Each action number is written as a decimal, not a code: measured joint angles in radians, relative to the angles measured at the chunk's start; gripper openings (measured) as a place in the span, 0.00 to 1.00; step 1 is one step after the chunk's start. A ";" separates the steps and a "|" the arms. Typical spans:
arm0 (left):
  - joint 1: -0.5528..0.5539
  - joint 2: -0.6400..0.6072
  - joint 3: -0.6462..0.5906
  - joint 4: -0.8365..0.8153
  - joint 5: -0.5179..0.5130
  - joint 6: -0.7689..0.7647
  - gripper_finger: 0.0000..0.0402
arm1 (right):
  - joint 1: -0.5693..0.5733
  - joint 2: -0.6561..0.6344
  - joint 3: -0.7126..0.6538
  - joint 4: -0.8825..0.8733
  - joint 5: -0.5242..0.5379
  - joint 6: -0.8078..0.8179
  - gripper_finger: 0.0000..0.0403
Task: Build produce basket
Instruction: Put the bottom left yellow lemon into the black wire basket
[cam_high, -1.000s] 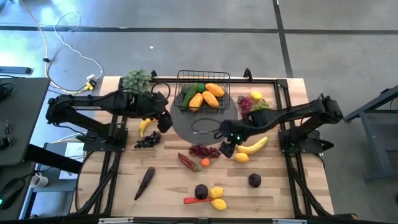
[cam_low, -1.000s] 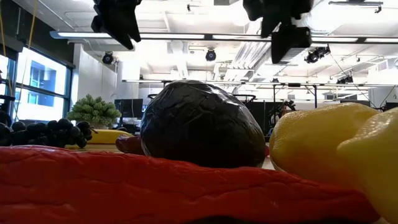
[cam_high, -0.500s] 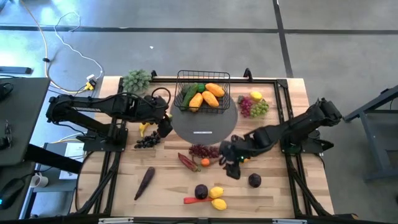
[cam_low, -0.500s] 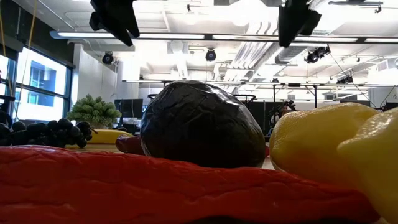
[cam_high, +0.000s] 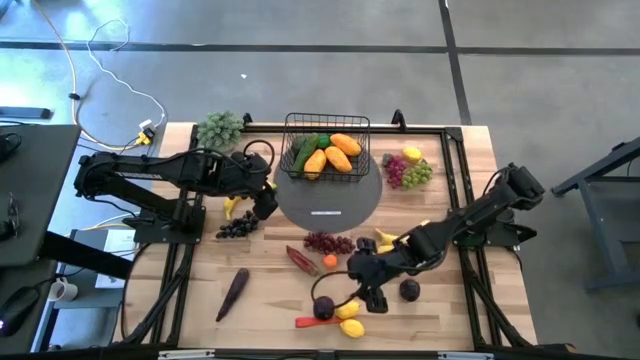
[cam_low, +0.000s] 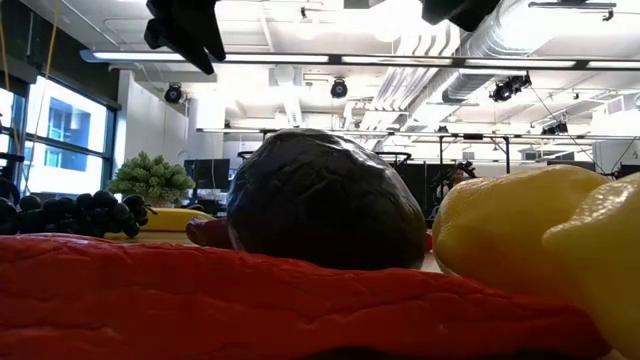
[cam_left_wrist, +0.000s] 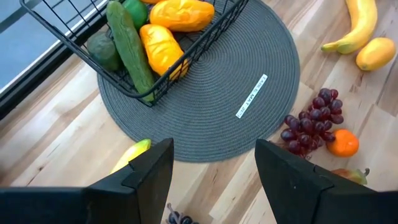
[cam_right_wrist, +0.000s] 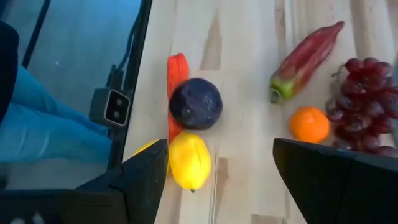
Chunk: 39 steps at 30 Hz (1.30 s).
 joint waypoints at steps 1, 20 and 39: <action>0.000 0.000 0.000 0.001 0.000 0.000 0.54 | 0.004 0.010 0.000 0.014 0.000 0.000 0.67; -0.001 0.000 0.000 -0.001 0.027 -0.028 0.54 | 0.031 0.191 0.000 0.108 -0.079 -0.035 0.67; -0.002 0.000 0.000 -0.002 0.027 -0.025 0.54 | 0.030 0.314 0.000 0.148 -0.165 -0.016 0.67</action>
